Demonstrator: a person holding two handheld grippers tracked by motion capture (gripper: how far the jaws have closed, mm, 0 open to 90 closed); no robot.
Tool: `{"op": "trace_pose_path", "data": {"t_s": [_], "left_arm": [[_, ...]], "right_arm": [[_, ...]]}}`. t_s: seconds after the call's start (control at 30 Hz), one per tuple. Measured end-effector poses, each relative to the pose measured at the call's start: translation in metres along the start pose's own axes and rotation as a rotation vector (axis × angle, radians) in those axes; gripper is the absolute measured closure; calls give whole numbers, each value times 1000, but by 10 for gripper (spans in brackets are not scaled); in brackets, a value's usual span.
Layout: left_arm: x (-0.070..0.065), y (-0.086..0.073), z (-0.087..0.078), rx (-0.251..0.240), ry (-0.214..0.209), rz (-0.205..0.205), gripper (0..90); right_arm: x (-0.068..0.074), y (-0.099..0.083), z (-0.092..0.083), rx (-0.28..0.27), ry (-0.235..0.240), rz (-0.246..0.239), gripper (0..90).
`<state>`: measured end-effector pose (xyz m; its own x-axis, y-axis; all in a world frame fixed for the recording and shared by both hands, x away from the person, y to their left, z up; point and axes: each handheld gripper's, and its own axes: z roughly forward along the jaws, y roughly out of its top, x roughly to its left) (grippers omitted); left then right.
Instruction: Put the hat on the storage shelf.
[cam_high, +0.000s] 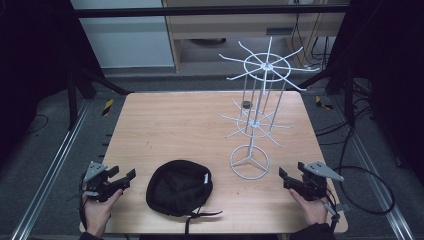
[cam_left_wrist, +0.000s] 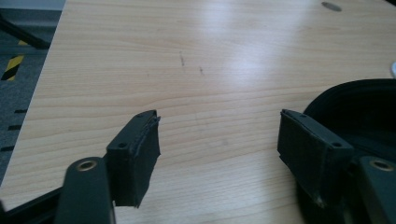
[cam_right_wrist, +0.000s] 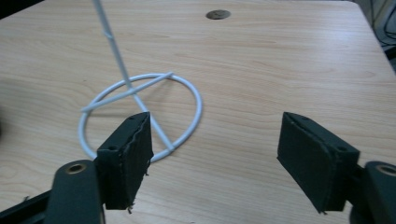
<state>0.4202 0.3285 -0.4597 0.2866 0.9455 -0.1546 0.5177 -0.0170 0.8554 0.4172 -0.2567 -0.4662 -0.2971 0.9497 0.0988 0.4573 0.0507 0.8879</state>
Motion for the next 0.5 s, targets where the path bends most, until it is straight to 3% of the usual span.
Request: {"op": "trace_pose_path", "data": {"t_s": [0.23, 0.5], "left_arm": [[-17, -1, -6, 6, -36, 46, 402], [-30, -3, -7, 39, -63, 93, 460]], "right_arm": [[15, 1, -1, 21, 60, -46, 335], [44, 6, -2, 31, 141, -91, 372]]}}
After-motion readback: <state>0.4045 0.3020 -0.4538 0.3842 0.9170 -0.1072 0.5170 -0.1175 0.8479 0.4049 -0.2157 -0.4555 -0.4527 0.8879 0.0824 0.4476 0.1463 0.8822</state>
